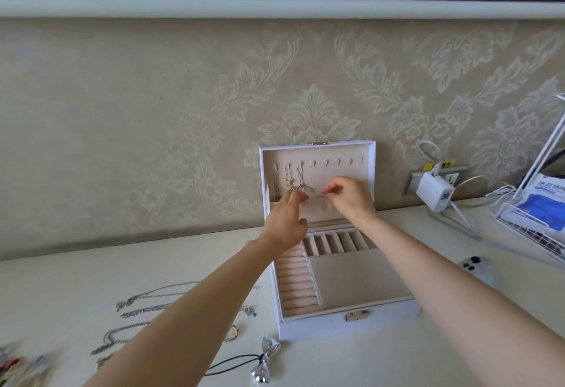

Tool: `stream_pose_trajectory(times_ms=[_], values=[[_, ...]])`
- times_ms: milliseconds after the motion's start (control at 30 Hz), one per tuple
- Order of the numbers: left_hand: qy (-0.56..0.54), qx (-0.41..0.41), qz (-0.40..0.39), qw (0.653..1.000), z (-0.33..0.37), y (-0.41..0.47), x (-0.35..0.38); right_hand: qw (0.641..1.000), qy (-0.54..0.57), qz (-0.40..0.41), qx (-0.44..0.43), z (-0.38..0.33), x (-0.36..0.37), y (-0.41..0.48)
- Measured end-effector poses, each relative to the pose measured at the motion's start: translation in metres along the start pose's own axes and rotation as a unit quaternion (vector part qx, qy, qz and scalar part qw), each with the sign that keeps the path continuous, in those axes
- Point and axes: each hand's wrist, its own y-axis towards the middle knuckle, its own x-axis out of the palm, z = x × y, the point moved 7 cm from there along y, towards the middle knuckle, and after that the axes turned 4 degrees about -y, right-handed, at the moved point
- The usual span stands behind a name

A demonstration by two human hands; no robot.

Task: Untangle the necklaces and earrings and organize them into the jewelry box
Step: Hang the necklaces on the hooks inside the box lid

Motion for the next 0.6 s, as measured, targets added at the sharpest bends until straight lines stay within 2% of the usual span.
stream_pose_trajectory(times_ms=[100,167,233,267,300,367,467,533,600], values=[[-0.009,0.004,0.118,0.993,-0.002,-0.018,-0.027,1.0,-0.007,-0.01,0.0,0.003,0.001,-0.018],[0.004,-0.025,0.194,0.981,-0.007,-0.034,-0.047,1.0,0.002,-0.013,-0.001,0.002,0.005,-0.029],[0.018,-0.089,0.23,0.969,-0.021,-0.048,-0.061,1.0,0.011,-0.015,-0.009,-0.002,0.01,-0.039],[0.034,-0.132,0.22,0.966,-0.031,-0.053,-0.064,1.0,0.016,-0.02,-0.017,-0.007,0.013,-0.044],[0.063,-0.178,0.184,0.965,-0.044,-0.058,-0.062,0.999,0.019,-0.026,-0.027,-0.012,0.016,-0.048],[0.14,-0.265,0.055,0.952,-0.073,-0.068,-0.049,0.998,0.026,-0.042,-0.042,-0.022,0.023,-0.054],[0.191,-0.303,-0.139,0.923,-0.1,-0.088,-0.025,0.995,0.035,-0.077,-0.049,-0.032,0.037,-0.062],[0.186,-0.285,-0.2,0.919,-0.104,-0.097,-0.013,0.994,0.044,-0.09,-0.046,-0.036,0.044,-0.065],[0.187,-0.26,-0.194,0.927,-0.102,-0.099,-0.008,0.993,0.049,-0.099,-0.046,-0.038,0.048,-0.067]])
